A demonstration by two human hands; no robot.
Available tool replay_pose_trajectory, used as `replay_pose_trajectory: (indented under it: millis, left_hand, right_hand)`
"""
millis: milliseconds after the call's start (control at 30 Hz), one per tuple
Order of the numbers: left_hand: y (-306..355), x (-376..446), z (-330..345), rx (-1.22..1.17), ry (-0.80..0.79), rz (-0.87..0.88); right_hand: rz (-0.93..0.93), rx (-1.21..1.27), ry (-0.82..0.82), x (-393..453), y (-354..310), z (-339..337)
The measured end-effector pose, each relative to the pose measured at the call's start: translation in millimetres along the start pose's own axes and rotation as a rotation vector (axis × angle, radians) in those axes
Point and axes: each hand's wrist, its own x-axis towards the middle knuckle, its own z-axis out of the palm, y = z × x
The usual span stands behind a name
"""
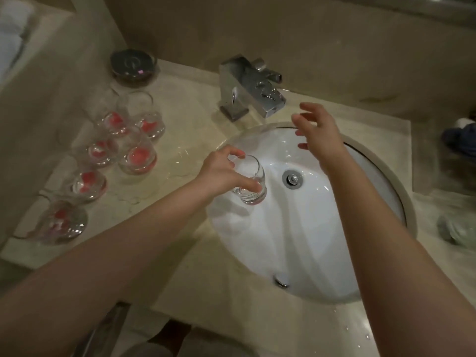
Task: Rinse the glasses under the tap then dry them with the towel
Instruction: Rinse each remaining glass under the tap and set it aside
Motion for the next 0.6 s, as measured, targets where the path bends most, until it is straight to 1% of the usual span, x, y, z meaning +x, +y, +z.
replay_pose_trajectory:
  millis: [33, 167, 300, 400, 600]
  left_hand:
    - [2, 6, 2, -0.001, 0.018, 0.003]
    - [10, 27, 9, -0.051, 0.062, -0.008]
    - [21, 40, 14, -0.132, 0.065, -0.045]
    - [26, 46, 16, -0.162, 0.059, -0.067]
    - [30, 54, 18, -0.236, -0.001, -0.08]
  right_hand:
    - [-0.01, 0.03, 0.008, 9, -2, 3]
    - [-0.094, 0.023, -0.001, 45, -13, 14]
    - [-0.122, 0.029, -0.095, 71, -30, 17]
    - [-0.199, -0.098, -0.159, 83, -37, 21]
    - [-0.297, -0.259, -0.121, 93, -39, 20]
